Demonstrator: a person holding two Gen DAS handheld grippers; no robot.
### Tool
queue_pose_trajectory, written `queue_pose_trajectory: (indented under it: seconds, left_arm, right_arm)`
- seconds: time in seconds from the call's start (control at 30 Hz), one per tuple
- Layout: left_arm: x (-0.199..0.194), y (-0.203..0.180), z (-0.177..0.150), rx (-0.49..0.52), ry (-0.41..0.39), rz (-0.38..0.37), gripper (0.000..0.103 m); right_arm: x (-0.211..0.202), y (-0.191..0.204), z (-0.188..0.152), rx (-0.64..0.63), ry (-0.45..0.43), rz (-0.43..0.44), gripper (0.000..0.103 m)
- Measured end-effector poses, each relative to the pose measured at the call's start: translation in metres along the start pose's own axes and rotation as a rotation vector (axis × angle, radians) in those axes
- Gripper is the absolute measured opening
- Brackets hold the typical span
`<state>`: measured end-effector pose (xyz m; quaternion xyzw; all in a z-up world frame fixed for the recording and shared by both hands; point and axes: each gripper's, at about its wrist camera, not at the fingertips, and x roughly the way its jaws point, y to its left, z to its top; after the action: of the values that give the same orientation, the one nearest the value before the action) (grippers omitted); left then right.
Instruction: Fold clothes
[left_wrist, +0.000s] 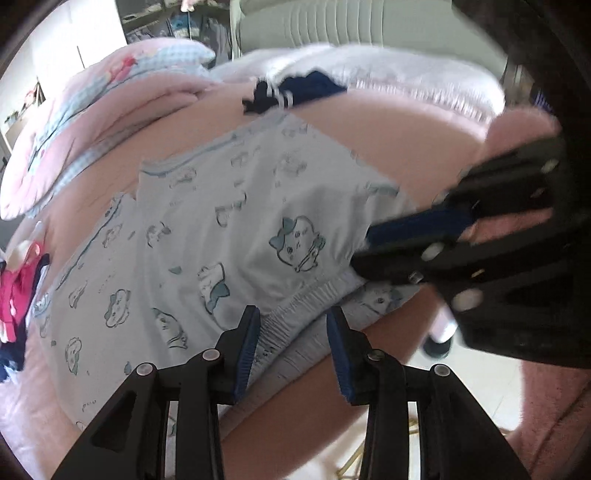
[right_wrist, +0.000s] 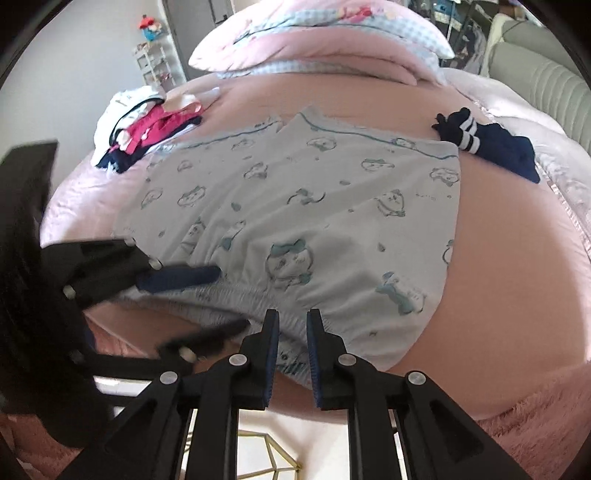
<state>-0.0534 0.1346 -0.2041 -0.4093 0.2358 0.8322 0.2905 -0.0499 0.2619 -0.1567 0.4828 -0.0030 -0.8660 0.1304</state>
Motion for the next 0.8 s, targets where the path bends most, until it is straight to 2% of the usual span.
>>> queue_pose_trajectory:
  seconds: [0.07, 0.1, 0.13, 0.23, 0.4, 0.47, 0.53, 0.67, 0.8]
  left_arm:
    - [0.003, 0.003, 0.003, -0.035, -0.007, -0.005, 0.034]
    - [0.003, 0.006, 0.004, -0.066, -0.013, -0.019, 0.029]
    - [0.003, 0.011, 0.004, -0.105, -0.016, -0.044, 0.017]
    - [-0.002, 0.023, -0.001, -0.2, -0.039, -0.116, 0.014]
    - [-0.017, 0.032, -0.009, -0.26, -0.089, -0.197, 0.013]
    - [-0.016, 0.03, -0.011, -0.257, -0.087, -0.205, 0.013]
    - [-0.012, 0.027, -0.013, -0.247, -0.071, -0.227, 0.013]
    - [-0.009, 0.024, -0.017, -0.24, -0.036, -0.247, 0.015]
    - [-0.015, 0.035, -0.019, -0.289, -0.017, -0.311, 0.024]
  right_arm:
    - [0.002, -0.005, 0.0, 0.025, 0.008, 0.007, 0.013]
    - [0.003, -0.009, 0.0, 0.045, 0.012, 0.019, 0.013]
    - [0.003, -0.013, -0.001, 0.065, 0.015, 0.033, 0.013]
    - [0.001, -0.025, -0.001, 0.138, 0.01, 0.073, 0.014]
    - [0.003, -0.049, 0.0, 0.279, 0.002, 0.155, 0.014]
    - [0.006, -0.051, 0.004, 0.287, -0.002, 0.17, 0.014]
    - [0.011, -0.047, 0.008, 0.251, 0.006, 0.146, 0.014]
    - [0.03, -0.042, -0.001, 0.215, 0.128, 0.068, 0.015]
    - [0.032, -0.046, -0.011, 0.219, 0.209, 0.073, 0.015]
